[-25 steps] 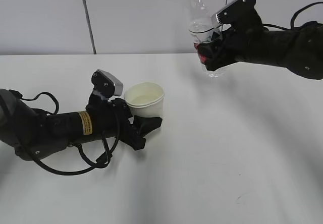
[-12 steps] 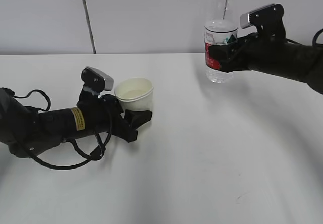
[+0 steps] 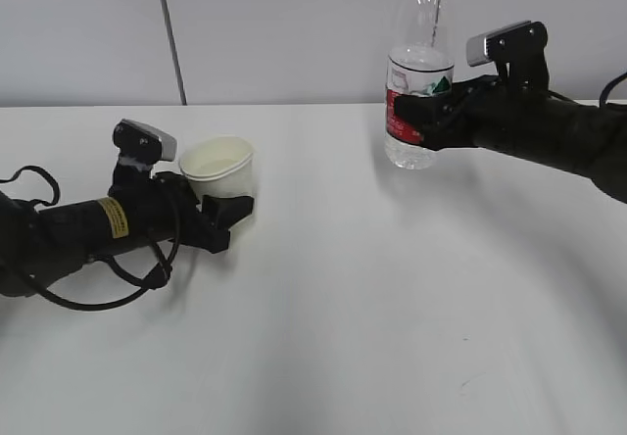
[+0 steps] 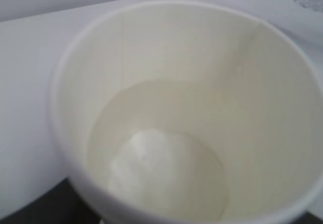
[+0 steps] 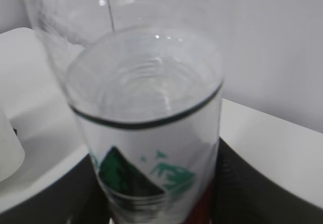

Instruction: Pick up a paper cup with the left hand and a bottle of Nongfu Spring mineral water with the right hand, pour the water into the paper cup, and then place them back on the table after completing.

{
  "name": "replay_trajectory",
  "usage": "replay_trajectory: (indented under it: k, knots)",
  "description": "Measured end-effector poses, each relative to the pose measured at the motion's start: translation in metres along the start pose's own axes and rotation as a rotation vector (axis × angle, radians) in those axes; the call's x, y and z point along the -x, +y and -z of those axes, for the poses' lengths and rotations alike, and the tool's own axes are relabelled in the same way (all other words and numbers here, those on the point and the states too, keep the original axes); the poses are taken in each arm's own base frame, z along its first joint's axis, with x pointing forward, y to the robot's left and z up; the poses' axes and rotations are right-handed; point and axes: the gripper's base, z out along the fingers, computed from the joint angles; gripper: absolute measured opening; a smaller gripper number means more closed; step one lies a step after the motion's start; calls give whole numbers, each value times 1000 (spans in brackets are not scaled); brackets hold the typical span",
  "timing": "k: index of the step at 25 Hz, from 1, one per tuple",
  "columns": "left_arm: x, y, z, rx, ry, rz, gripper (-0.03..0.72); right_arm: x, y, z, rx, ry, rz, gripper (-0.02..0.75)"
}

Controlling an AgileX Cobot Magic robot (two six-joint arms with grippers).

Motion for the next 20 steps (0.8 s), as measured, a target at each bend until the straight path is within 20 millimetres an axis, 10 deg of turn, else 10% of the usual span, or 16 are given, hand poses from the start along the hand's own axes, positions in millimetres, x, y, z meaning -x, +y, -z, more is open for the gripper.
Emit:
replay_trajectory:
  k: [20]
  knots:
    - [-1, 41, 11, 246, -57, -19, 396, -13, 1, -5, 24, -9, -36, 365]
